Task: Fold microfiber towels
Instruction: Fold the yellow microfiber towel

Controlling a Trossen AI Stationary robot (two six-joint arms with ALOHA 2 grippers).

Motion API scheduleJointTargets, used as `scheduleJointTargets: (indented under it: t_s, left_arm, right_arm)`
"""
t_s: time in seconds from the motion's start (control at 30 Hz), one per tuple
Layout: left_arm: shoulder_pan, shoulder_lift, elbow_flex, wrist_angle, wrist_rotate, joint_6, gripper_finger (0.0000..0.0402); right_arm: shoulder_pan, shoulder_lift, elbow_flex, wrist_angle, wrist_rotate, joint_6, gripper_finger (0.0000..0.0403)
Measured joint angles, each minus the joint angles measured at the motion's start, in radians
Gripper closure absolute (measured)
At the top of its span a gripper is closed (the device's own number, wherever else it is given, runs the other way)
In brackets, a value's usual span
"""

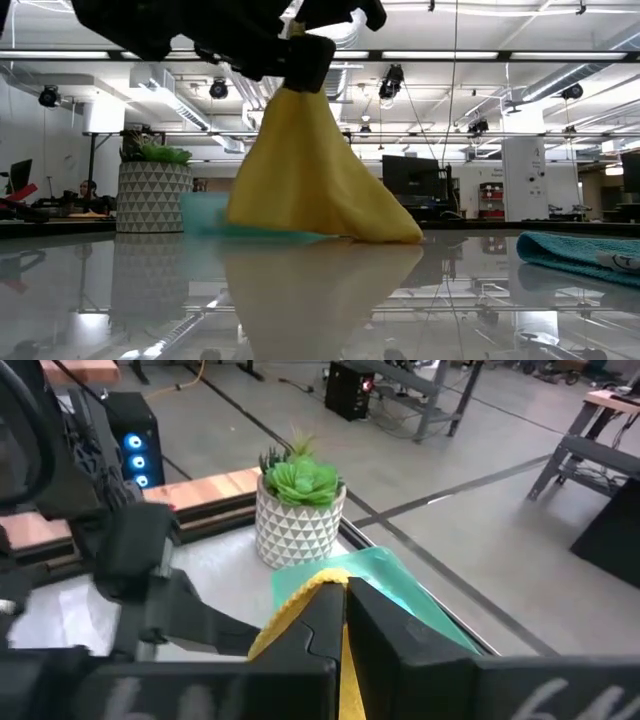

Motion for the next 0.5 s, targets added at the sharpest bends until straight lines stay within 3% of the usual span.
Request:
scheduleJointTargets:
  t_s: [0.17,0.3,0.4,0.5]
  left_arm:
    - [-0.003,-0.006,0.015,0.001,-0.003,0.012,0.0173]
    - [-0.003,-0.035,0.007,0.006,-0.022,0.005,0.0214]
    - [-0.007,-0.039,0.004,0.0,-0.023,0.013,0.0277]
    - [-0.012,-0.042,0.004,0.001,-0.012,0.055,0.0369]
  right_arm:
    - [0.0,-0.002,-0.008,-0.029,0.001,0.019,0.0394]
    - [0.0,0.001,-0.024,-0.046,0.0,0.027,0.0394]
    - [0.0,0.001,-0.031,-0.051,-0.001,0.029,0.0394]
    - [0.0,0.001,-0.032,-0.059,-0.002,0.021,0.0394]
